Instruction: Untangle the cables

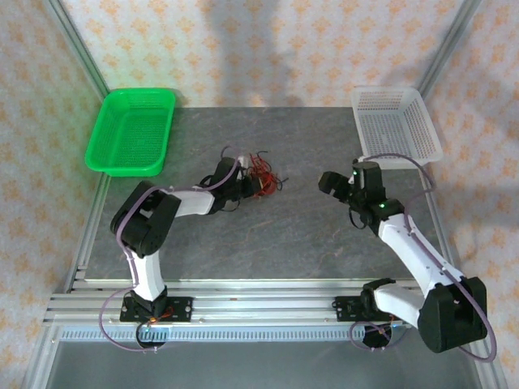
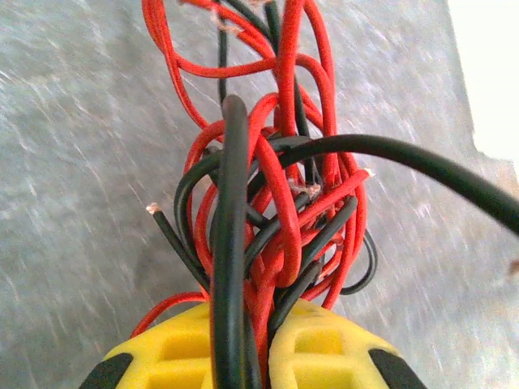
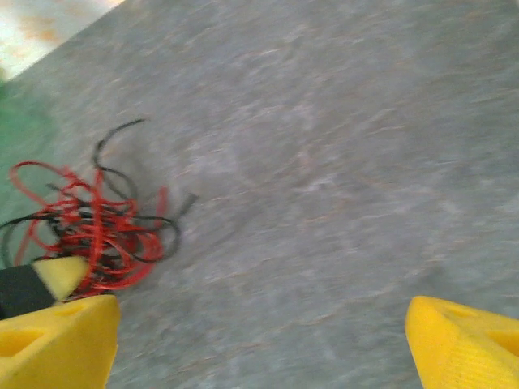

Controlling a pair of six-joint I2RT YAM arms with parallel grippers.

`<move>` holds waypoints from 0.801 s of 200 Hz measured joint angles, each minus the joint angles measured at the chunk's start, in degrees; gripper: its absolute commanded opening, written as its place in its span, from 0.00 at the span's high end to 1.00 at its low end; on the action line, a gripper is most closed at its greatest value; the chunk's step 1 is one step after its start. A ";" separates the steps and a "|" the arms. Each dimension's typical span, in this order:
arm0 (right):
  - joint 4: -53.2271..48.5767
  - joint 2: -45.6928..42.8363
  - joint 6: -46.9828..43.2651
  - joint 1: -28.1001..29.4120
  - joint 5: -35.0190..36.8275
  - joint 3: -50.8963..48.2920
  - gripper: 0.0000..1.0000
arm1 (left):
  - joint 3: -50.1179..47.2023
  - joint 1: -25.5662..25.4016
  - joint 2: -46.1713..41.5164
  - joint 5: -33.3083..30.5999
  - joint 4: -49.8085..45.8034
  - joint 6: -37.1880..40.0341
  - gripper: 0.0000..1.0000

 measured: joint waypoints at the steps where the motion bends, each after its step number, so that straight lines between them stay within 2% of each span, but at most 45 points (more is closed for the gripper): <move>1: 0.04 0.04 0.07 0.11 -0.07 0.04 0.10 | -0.13 -0.02 -0.13 0.11 0.04 0.11 1.00; 31: 4.87 4.28 2.32 4.92 -6.80 0.87 0.10 | -5.31 -1.29 -4.44 6.88 2.47 5.46 1.00; 88: 10.99 17.40 1.46 13.00 -15.76 2.54 0.14 | -10.32 -3.02 -4.90 15.80 5.07 11.65 1.00; 133: 12.96 22.12 -0.92 13.77 -16.44 2.47 0.21 | -10.95 -3.32 -4.90 18.03 6.69 13.51 1.00; 160: 16.22 25.88 -0.57 13.77 -16.63 2.47 0.29 | -11.02 -3.32 -4.87 18.43 7.19 13.51 1.00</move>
